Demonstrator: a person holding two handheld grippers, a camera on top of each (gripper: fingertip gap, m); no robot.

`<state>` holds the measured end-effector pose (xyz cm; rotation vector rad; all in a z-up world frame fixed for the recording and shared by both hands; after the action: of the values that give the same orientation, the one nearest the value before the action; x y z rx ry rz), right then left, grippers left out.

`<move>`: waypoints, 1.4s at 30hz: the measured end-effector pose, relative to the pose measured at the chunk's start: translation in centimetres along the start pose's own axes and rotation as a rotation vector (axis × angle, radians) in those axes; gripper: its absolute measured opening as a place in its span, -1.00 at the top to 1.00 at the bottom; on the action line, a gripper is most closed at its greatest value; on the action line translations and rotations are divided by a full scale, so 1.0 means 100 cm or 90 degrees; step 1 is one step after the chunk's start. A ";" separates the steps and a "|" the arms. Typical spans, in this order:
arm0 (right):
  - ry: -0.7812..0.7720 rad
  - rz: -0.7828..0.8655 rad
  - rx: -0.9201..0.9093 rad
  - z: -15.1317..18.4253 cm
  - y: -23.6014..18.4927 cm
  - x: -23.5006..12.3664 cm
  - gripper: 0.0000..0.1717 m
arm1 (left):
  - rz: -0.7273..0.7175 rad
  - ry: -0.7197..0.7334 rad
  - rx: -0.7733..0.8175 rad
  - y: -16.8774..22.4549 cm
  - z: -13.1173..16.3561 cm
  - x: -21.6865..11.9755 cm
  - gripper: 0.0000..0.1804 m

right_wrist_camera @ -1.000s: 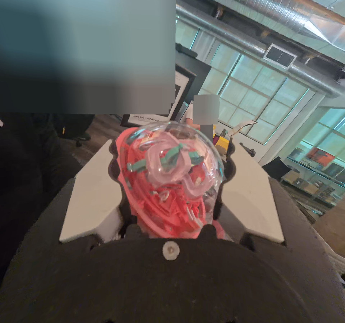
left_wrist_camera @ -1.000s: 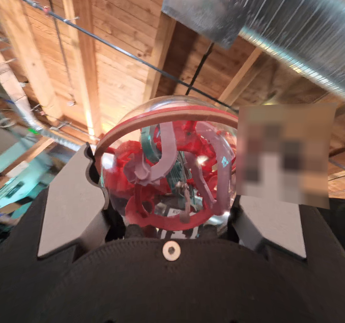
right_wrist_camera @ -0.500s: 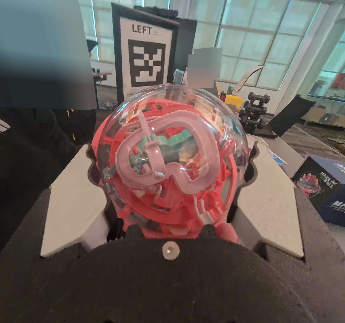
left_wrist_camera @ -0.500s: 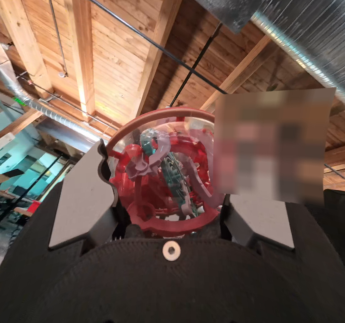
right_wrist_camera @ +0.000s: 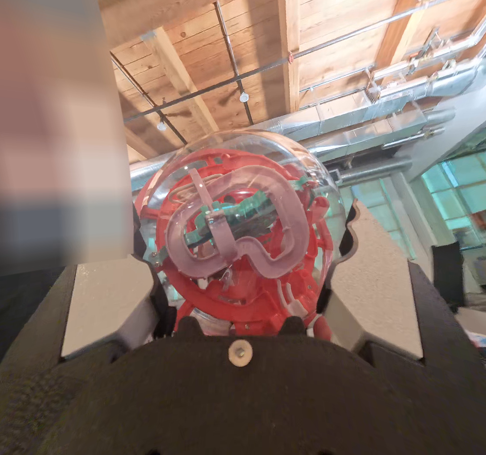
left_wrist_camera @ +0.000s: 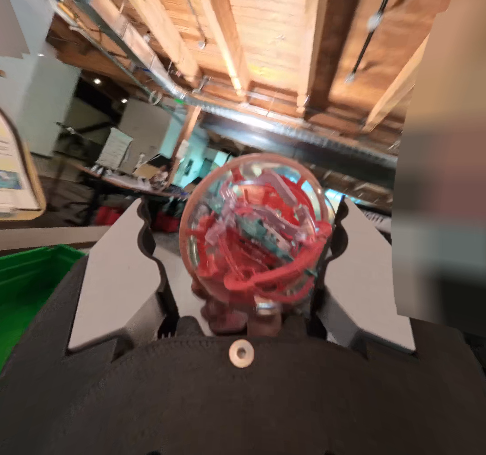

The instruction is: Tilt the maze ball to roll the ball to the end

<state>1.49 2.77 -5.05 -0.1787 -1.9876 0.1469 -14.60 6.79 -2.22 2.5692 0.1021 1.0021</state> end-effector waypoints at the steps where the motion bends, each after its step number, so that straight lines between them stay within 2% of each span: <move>1: -0.007 -0.002 -0.029 -0.005 -0.001 0.001 -0.72 | -0.015 -0.036 0.026 0.008 0.004 -0.004 -0.50; 3: -0.055 -0.013 -0.105 -0.008 -0.005 0.005 -0.71 | -0.046 -0.097 0.049 0.021 0.020 -0.008 -0.58; 5: -0.141 -0.042 -0.236 -0.003 -0.012 0.011 -0.71 | -0.058 -0.121 0.037 0.031 0.036 -0.006 -0.62; 8: -0.234 -0.119 -0.387 0.002 -0.031 0.022 -0.53 | -0.084 -0.147 0.068 0.033 0.052 0.002 -0.75; 11: -0.306 -0.186 -0.520 0.005 -0.049 0.031 -0.46 | -0.048 -0.114 0.036 0.032 0.051 0.006 -0.74; 14: -0.337 -0.222 -0.586 0.001 -0.058 0.036 -0.45 | -0.005 -0.122 0.054 0.034 0.053 0.009 -0.68; 18: -0.328 -0.239 -0.594 -0.006 -0.070 0.047 -0.27 | 0.074 -0.105 0.041 0.028 0.054 0.008 -0.65; 22: -0.283 -0.182 -0.600 -0.019 -0.082 0.068 -0.41 | 0.171 -0.030 0.083 0.029 0.050 0.010 -0.65; 24: -0.254 -0.166 -0.586 -0.025 -0.091 0.075 -0.28 | 0.217 0.003 0.110 0.034 0.047 0.012 -0.65; 26: -0.252 -0.106 -0.550 -0.030 -0.091 0.080 -0.45 | 0.249 0.022 0.151 0.040 0.043 0.016 -0.64; 28: -0.307 -0.051 -0.472 -0.027 -0.080 0.077 -0.56 | 0.275 0.029 0.186 0.046 0.041 0.021 -0.64; 31: -0.315 -0.030 -0.338 -0.025 -0.067 0.069 -0.69 | 0.306 0.018 0.202 0.049 0.042 0.030 -0.64; 35: -0.403 -0.049 -0.361 -0.026 -0.062 0.063 -0.70 | 0.343 0.007 0.249 0.046 0.037 0.033 -0.64; 38: -0.486 -0.072 -0.373 -0.021 -0.055 0.061 -0.78 | 0.411 0.002 0.309 0.061 0.015 0.042 -0.62; 39: -0.491 -0.083 -0.381 -0.019 -0.056 0.064 -0.83 | 0.430 -0.032 0.339 0.067 0.011 0.048 -0.62; 42: -0.412 -0.132 -0.426 -0.030 -0.067 0.082 -0.82 | 0.471 -0.089 0.395 0.083 -0.004 0.067 -0.62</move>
<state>0.51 -2.14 4.70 -0.3850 -2.6210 -0.6847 -10.41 0.56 5.43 3.3349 -0.7372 1.1472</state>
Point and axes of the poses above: each gripper's, where its closed fingertips meet, x out along the fingers, z out of its underside, y = z × x across the jaws, the point moved 5 cm from there along -x, back along the fingers, and after that the axes turned 13 degrees about y, right-handed, at the moved point
